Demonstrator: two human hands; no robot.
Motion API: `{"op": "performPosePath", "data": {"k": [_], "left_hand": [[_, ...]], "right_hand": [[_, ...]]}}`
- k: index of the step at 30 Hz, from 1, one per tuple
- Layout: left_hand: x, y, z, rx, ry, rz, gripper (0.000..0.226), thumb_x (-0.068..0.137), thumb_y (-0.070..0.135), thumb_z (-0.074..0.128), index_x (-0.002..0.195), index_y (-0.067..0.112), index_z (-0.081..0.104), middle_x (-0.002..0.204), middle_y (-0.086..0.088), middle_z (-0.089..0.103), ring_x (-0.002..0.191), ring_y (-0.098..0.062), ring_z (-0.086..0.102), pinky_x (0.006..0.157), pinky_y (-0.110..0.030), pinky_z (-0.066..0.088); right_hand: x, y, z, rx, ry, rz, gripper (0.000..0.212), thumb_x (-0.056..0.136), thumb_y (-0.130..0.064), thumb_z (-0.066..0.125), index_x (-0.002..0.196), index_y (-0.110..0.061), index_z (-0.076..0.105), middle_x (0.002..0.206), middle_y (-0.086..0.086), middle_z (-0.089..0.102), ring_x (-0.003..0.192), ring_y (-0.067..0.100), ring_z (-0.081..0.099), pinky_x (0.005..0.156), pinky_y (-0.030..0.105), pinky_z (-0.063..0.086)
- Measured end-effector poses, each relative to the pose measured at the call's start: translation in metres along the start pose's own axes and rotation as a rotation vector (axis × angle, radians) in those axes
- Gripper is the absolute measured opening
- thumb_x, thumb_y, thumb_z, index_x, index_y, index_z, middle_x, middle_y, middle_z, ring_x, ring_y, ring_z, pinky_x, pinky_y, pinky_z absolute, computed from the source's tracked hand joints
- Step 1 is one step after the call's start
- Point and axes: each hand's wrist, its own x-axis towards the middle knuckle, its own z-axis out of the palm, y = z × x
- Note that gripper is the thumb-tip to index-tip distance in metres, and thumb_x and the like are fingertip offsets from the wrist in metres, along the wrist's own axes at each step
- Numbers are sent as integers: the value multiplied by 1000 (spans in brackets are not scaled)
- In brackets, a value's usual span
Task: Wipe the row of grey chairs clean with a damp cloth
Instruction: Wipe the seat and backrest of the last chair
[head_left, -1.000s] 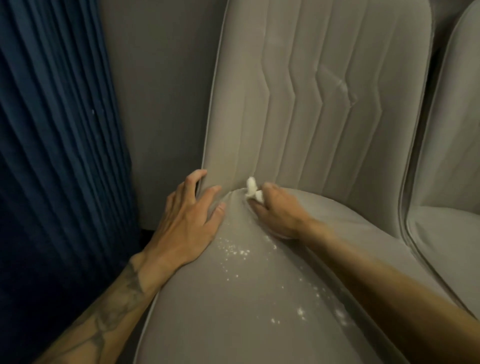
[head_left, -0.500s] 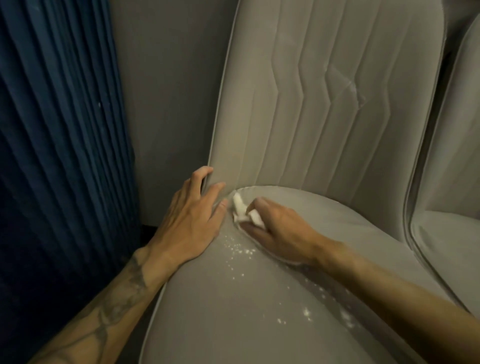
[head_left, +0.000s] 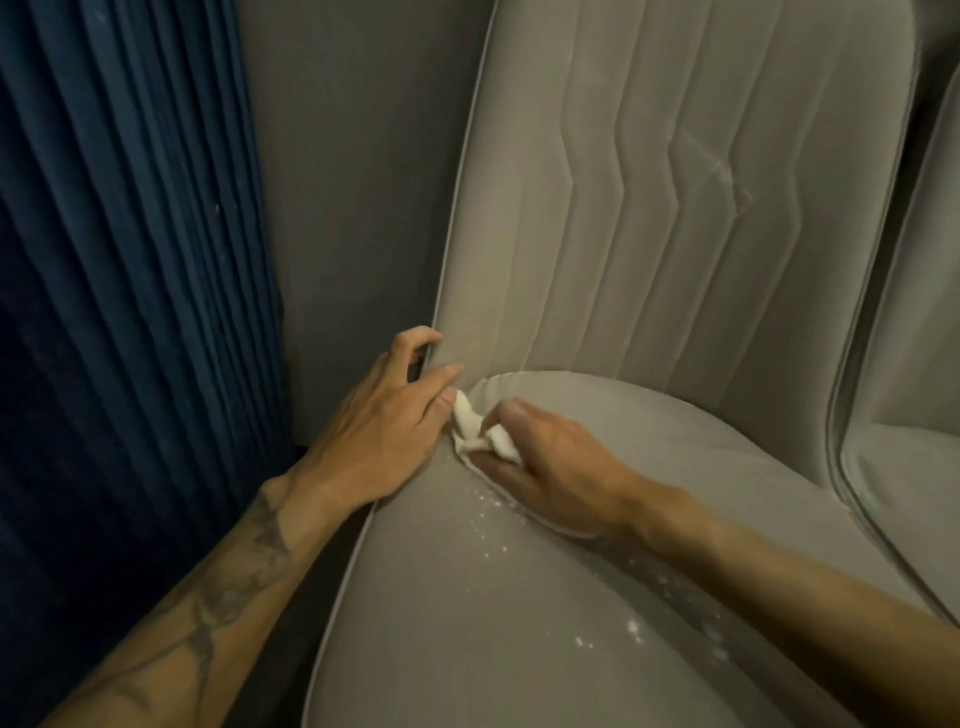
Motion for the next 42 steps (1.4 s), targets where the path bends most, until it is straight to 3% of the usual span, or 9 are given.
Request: {"op": "performPosePath", "data": {"k": [4, 7, 12, 17, 24, 29, 35, 40, 42], "left_hand": [[0, -7, -3, -27, -57, 8, 52, 105, 54, 30, 147, 33, 53, 156, 17, 14, 141, -12, 36, 109, -41, 42], [1, -10, -7, -37, -86, 24, 52, 105, 55, 31, 148, 34, 52, 156, 18, 13, 142, -10, 33, 113, -41, 39], [6, -11, -18, -109, -171, -15, 60, 100, 65, 26, 144, 37, 55, 153, 23, 13, 142, -11, 35, 112, -52, 42], [8, -12, -18, -110, -183, -2, 55, 100, 68, 27, 141, 43, 54, 151, 25, 12, 136, -7, 36, 109, -51, 44], [9, -24, -12, -146, -174, 30, 70, 93, 82, 21, 142, 42, 52, 150, 28, 11, 142, -11, 37, 110, -55, 45], [11, -24, -9, -166, -161, 8, 73, 93, 84, 21, 143, 41, 54, 151, 29, 10, 140, -10, 38, 110, -55, 45], [6, -20, -7, -143, -149, 2, 63, 99, 69, 25, 145, 38, 53, 155, 23, 11, 143, -11, 33, 112, -54, 43], [1, -18, 1, -77, -124, 29, 54, 106, 58, 32, 151, 32, 48, 159, 19, 8, 148, -17, 28, 120, -52, 35], [1, -18, 3, -65, -116, 23, 56, 104, 59, 34, 152, 33, 47, 160, 18, 8, 149, -17, 27, 120, -52, 35]], "right_hand": [[26, 13, -13, -56, -4, 170, 38, 99, -54, 49, 107, -17, 56, 109, 6, 62, 97, 29, 59, 83, 38, 47], [33, -1, -2, -53, 50, 191, 37, 100, -52, 50, 105, -16, 54, 107, 6, 62, 92, 28, 58, 80, 39, 47], [4, -22, 0, 27, -31, -47, 29, 95, -65, 43, 97, -36, 44, 94, -17, 51, 76, 2, 43, 64, 13, 35], [42, -18, -6, -29, -15, 165, 37, 101, -49, 50, 109, -14, 53, 108, 7, 64, 93, 27, 58, 81, 39, 46], [1, -29, -6, 63, -58, -124, 27, 99, -57, 50, 103, -30, 52, 98, -12, 61, 79, 7, 52, 70, 19, 41], [28, -28, -8, 6, -55, 106, 35, 101, -47, 52, 114, -15, 54, 113, 5, 63, 98, 26, 59, 86, 41, 46], [-23, -48, -5, 87, -35, -211, 31, 99, -61, 46, 106, -31, 51, 99, -13, 61, 81, 11, 57, 69, 23, 42], [2, -2, -23, -33, -25, 115, 32, 99, -48, 54, 109, -18, 57, 107, 3, 64, 98, 27, 60, 84, 36, 47], [0, -6, -15, -27, 29, 124, 32, 99, -51, 52, 106, -20, 57, 104, 2, 64, 94, 27, 60, 81, 37, 46]]}}
